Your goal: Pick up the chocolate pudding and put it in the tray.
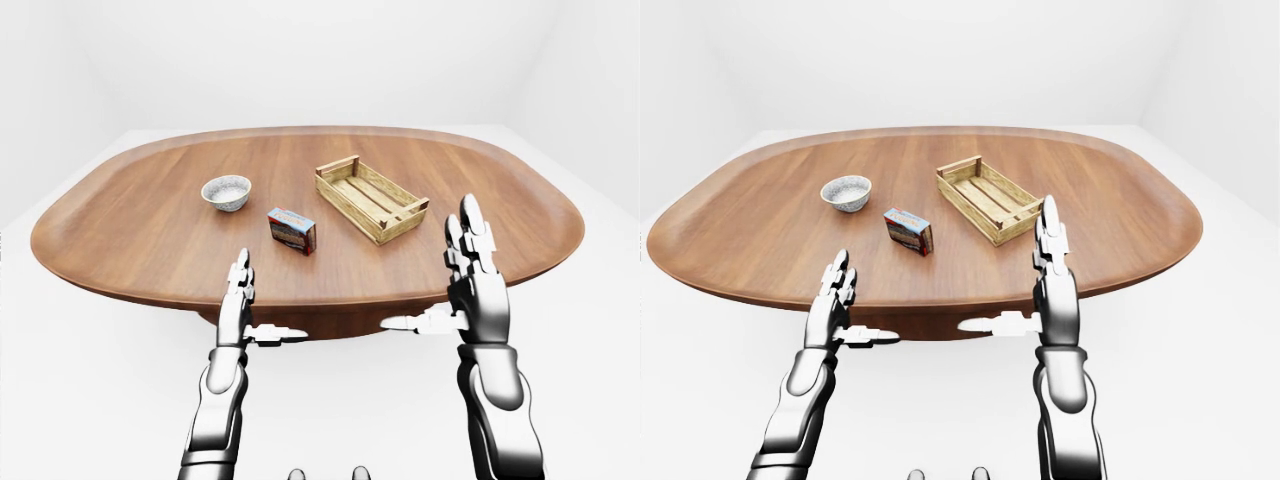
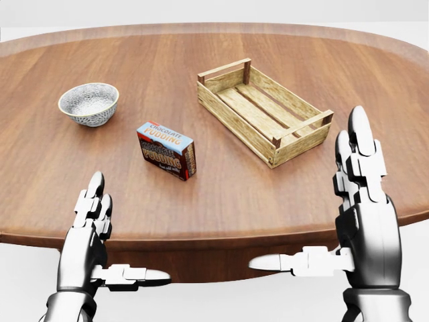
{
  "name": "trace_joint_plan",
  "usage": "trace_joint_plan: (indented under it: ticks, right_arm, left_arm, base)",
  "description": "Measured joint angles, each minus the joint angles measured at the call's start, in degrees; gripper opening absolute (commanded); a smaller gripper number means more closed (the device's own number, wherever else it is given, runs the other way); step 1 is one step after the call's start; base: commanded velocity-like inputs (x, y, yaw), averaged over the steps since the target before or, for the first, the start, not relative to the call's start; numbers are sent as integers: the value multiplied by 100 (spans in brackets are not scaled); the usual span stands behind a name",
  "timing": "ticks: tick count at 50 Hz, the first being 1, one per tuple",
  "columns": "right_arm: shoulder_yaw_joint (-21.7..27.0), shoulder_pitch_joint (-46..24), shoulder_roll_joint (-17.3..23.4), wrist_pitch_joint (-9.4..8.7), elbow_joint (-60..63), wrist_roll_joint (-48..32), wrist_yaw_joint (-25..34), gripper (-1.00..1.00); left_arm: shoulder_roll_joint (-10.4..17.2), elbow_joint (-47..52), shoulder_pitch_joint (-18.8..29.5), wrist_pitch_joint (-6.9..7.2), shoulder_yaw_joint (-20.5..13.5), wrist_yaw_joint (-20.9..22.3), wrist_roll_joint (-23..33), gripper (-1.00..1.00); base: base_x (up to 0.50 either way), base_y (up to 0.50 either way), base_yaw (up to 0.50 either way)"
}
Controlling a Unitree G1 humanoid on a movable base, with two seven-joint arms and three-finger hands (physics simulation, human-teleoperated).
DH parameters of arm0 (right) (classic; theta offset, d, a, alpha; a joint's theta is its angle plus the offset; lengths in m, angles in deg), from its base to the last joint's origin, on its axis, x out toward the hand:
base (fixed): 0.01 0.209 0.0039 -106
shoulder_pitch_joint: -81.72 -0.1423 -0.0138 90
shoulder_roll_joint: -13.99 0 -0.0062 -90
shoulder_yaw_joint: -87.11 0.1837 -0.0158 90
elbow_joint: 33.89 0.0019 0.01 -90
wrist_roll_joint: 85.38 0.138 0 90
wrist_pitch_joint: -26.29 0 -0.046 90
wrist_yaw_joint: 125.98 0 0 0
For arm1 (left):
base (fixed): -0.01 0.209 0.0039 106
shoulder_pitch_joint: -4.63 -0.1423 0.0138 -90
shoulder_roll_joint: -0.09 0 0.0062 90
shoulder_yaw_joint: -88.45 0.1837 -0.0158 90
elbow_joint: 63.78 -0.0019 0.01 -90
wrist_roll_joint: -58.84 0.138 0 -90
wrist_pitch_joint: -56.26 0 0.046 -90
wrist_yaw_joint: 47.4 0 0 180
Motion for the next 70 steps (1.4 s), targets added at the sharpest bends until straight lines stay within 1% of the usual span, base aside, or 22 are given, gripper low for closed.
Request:
trace_joint_plan:
  ticks: [8, 19, 29, 50, 70]
  right_arm:
    - [-9, 16, -8, -15, 46, 3, 11, 100]
    - [-12, 16, -10, -34, 41, 26, 20, 100]
    - [-5, 10, -11, -47, 30, 55, 19, 100]
    - [-1, -13, -3, -81, -78, 110, 45, 100]
    - [-12, 1, -2, -78, -101, 112, 57, 100]
  left_arm:
    - [3, -21, 5, -6, -1, 1, 3, 100]
    - [6, 3, 6, 30, 0, 3, 5, 100]
    - [6, -30, 18, 22, -1, 2, 7, 100]
    - [4, -60, 34, 41, 3, -8, 4, 100]
    - [4, -59, 31, 42, 5, -3, 10, 100]
  base:
    - [0, 24, 0]
    - [0, 22, 0]
    - [0, 18, 0]
    - [0, 0, 0]
    - [20, 0, 0]
